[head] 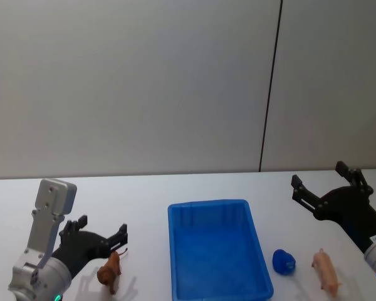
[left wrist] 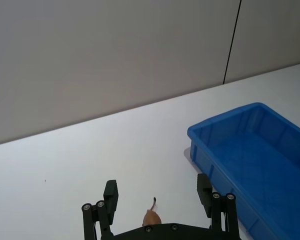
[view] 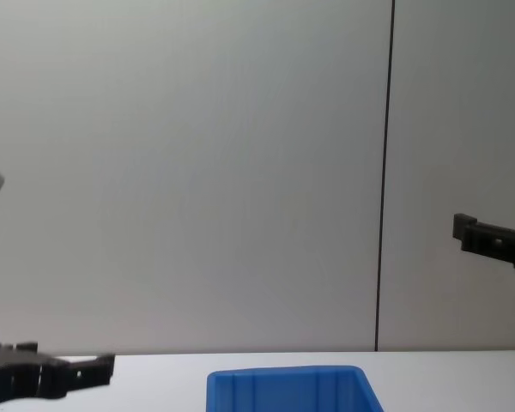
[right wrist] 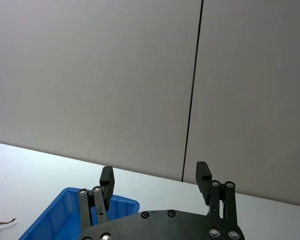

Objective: Pick up the two dolls from the table and place them into the box.

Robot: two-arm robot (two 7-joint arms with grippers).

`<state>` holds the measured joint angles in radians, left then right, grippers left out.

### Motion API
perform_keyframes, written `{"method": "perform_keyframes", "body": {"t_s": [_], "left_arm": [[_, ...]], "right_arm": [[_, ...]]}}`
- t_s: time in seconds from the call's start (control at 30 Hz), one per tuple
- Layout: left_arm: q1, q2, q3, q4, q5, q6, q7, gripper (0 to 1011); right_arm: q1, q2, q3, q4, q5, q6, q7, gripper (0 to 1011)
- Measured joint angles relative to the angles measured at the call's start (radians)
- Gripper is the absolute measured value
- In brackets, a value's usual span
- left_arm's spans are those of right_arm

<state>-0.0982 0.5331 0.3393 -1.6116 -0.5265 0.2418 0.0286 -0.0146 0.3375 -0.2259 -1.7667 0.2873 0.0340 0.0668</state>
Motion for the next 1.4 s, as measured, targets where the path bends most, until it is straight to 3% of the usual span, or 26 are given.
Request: {"method": "perform_keyframes", "body": {"t_s": [0.5,1.27,1.4], "left_arm": [[-0.008,-0.019,0.003,0.080,-0.016,0.033,-0.039,1001],[-0.025,-0.057,0.020,0.188,-0.003,0.061,-0.071,1001],[-0.029,-0.062,0.022,0.205,0.000,0.064,-0.075,925]], "right_arm": [[0.000,0.000,0.000,0.000,0.000,0.000,0.000,1001],[0.000,0.000,0.000,0.000,0.000,0.000,0.000,1001],[0.000,0.000,0.000,0.000,0.000,0.000,0.000,1001]]}}
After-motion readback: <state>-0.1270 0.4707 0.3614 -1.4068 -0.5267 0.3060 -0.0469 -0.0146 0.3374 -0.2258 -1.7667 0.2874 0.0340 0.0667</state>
